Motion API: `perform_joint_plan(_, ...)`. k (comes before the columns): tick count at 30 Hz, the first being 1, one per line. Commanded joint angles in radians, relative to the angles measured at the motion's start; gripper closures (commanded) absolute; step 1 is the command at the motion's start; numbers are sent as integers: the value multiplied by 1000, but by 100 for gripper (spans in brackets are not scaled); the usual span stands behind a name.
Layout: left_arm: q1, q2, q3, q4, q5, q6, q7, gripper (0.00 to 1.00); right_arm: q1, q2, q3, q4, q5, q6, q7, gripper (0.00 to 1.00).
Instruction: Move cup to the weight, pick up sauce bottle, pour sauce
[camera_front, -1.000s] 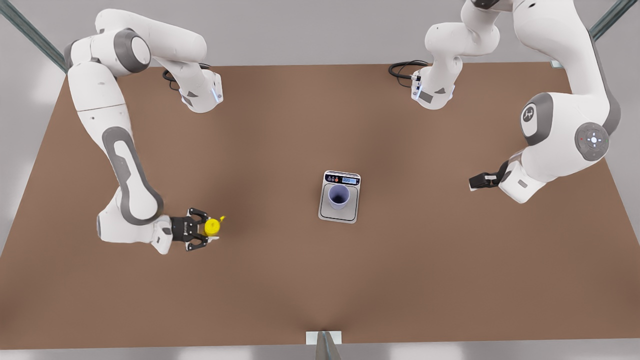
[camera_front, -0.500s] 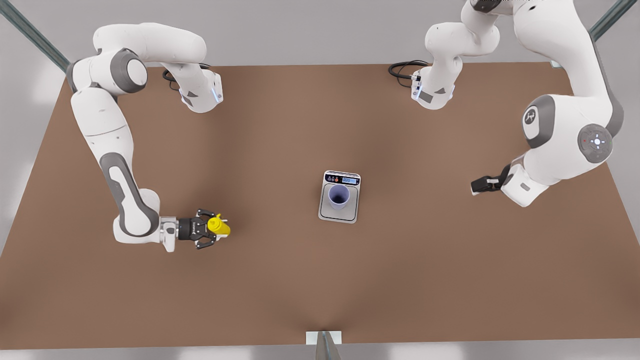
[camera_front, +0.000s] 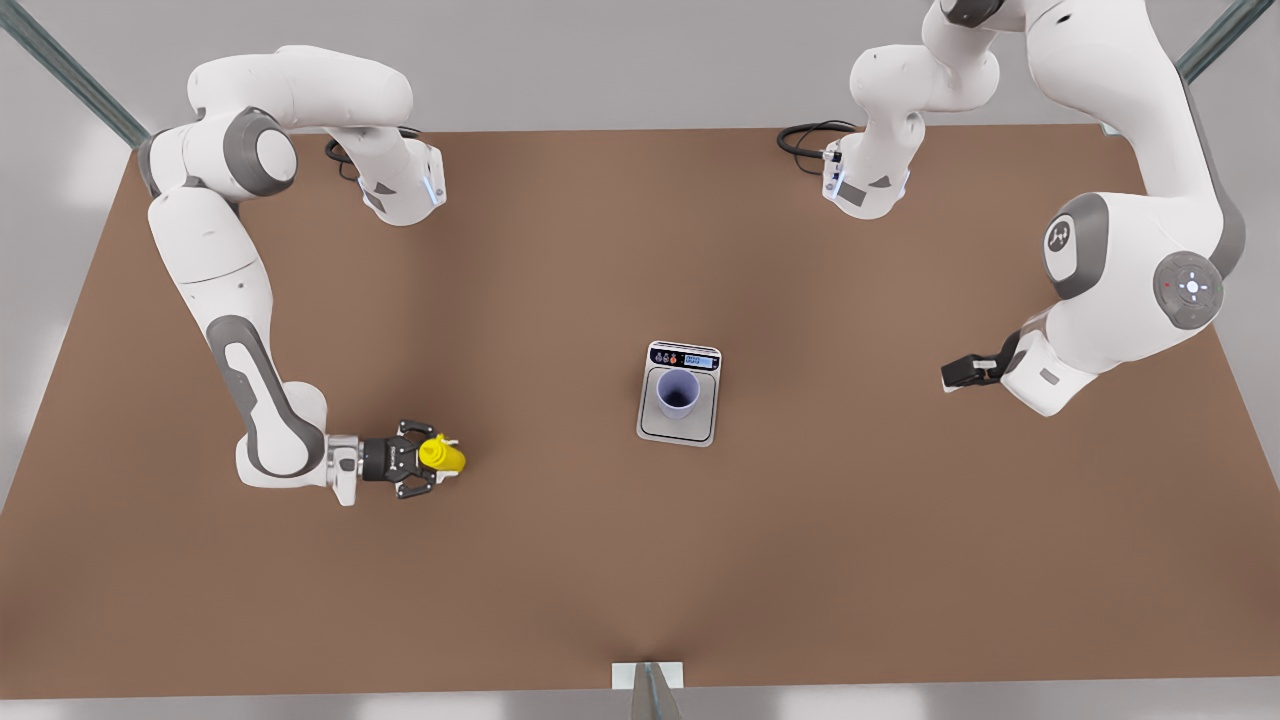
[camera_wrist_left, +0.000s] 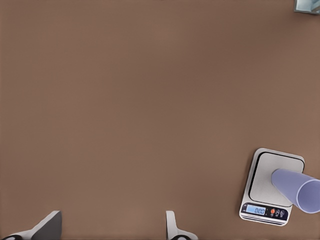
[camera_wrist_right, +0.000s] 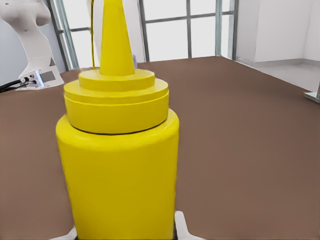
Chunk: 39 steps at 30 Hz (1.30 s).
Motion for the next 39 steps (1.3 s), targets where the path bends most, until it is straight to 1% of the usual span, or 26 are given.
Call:
perform_joint_plan(1, -1, 0, 0, 0, 0, 0, 0, 0, 0, 0, 0, -1, 0, 1, 0, 4)
perform_joint_plan(5, -10, 0, 1, -2, 12, 3, -2, 0, 0, 0, 0, 0, 0, -3, 0, 1)
perform_joint_plan(6, -10, 1, 0, -2, 60, 3, -2, 0, 0, -2, 0, 0, 11, -5, 2, 1)
perform_joint_plan(8, -9, 3, 2, 0, 46, 3, 8, 0, 2, -2, 0, 0, 12, -5, 2, 0)
perform_joint_plan(23, -9, 1, 2, 2, 46, -6, 14, 0, -11, -3, 0, -6, 3, -13, 5, 0)
perform_joint_plan(27, -9, 1, 2, 0, 46, -6, 14, 0, -67, -3, 0, -11, -34, -36, 12, 0)
perform_joint_plan(30, -9, 5, 2, 0, 46, -2, 14, 0, -196, -3, 6, -17, -199, -103, 24, 0)
perform_joint_plan(31, -9, 5, 1, 0, 46, -2, 14, 0, -245, -8, 5, 9, -306, -146, 87, 0)
perform_joint_plan(32, -9, 5, 2, 0, 46, 0, 14, 0, -262, -38, -1, 75, -442, -168, 260, 0)
perform_joint_plan(33, -9, 5, 1, 0, 46, 0, 14, 0, -261, -80, -1, 132, -564, -183, 496, 0)
perform_joint_plan(34, -9, 5, 2, 0, 46, -2, 14, 0, -226, -141, 6, 189, -735, -186, 865, 0)
perform_joint_plan(35, -9, 5, 2, 0, 46, 2, 14, 0, -163, -216, 6, 215, -839, -198, 1147, 0)
perform_joint_plan(36, -9, 5, 2, 0, 46, 2, 15, 0, -117, -264, 6, 236, -902, -214, 1360, 0)
perform_joint_plan(37, -7, 6, 2, 0, 46, 2, 15, 0, -54, -339, 6, 236, -975, -237, 1661, 0)
perform_joint_plan(38, -9, 8, 0, 0, 45, 0, 14, 0, -32, -383, 6, 238, -1037, -258, 1833, 0)
perform_joint_plan(39, -10, 8, 2, 0, 48, -5, 14, 0, -20, -428, 5, 232, -1049, -281, 1943, 0)
